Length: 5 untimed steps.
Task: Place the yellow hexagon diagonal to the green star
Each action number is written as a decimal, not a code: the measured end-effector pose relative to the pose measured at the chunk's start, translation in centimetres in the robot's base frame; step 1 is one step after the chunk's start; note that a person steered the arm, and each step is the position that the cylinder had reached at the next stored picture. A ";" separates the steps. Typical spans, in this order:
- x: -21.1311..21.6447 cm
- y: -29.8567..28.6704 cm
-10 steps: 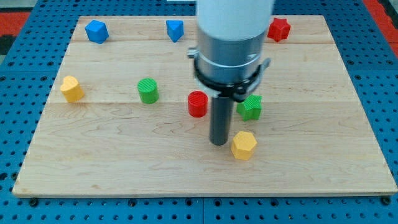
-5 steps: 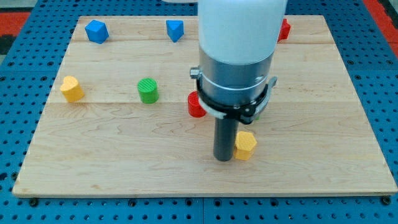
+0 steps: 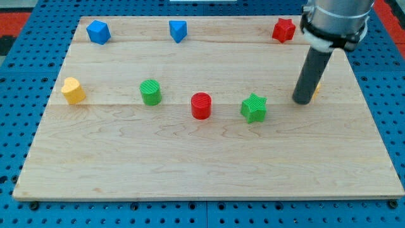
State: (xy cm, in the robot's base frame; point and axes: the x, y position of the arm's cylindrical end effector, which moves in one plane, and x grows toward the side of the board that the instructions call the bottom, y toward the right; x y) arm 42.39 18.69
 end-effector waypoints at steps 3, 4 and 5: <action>-0.9 7.1; -3.5 7.8; -3.0 3.0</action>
State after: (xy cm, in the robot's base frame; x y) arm 39.41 21.68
